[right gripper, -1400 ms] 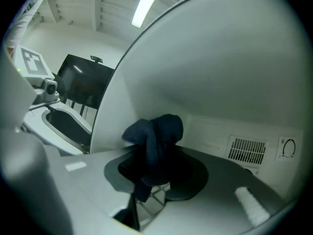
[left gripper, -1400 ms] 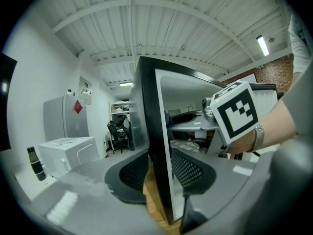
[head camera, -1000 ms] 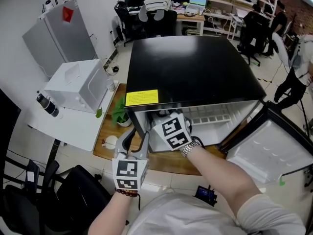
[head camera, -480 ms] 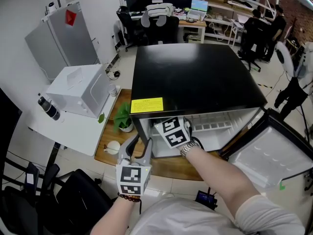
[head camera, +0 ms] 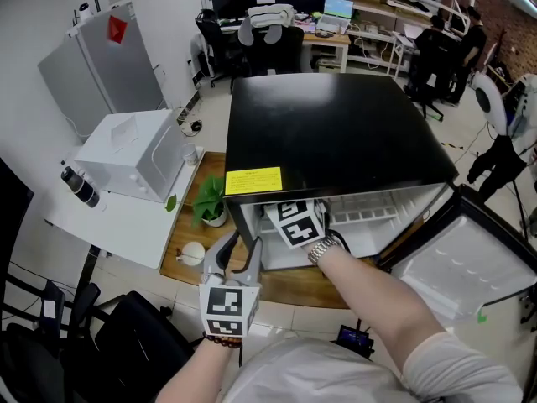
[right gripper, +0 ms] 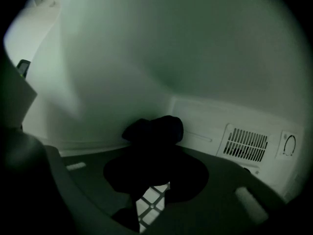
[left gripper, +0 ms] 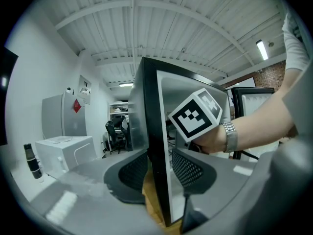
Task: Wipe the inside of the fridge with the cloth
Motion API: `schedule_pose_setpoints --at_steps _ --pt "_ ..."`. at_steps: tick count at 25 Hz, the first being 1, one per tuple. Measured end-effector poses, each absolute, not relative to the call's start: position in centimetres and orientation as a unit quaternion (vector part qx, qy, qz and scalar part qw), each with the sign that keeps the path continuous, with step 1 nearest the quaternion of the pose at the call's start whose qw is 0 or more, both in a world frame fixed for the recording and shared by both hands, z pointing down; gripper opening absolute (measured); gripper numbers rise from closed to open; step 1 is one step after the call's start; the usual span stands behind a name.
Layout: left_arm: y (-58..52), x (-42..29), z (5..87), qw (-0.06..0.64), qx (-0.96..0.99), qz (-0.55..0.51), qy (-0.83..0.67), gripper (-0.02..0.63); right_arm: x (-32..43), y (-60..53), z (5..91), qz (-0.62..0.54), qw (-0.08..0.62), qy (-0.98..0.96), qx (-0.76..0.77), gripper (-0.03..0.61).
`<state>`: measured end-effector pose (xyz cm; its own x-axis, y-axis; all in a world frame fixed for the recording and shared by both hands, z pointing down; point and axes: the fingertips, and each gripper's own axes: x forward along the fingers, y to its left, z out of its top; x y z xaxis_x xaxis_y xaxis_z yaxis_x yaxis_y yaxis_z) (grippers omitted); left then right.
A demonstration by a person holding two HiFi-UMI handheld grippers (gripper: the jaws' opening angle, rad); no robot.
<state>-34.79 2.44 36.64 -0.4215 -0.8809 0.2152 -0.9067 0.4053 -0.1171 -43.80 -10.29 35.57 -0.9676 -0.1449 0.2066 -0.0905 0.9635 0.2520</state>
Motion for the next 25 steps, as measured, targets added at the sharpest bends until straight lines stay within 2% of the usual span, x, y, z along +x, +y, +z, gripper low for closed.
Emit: schedule_pose_setpoints --at_steps 25 --pt "2.3 -35.0 36.7 0.063 0.531 0.12 -0.837 0.152 -43.4 -15.6 35.7 -0.11 0.123 -0.978 0.128 0.106"
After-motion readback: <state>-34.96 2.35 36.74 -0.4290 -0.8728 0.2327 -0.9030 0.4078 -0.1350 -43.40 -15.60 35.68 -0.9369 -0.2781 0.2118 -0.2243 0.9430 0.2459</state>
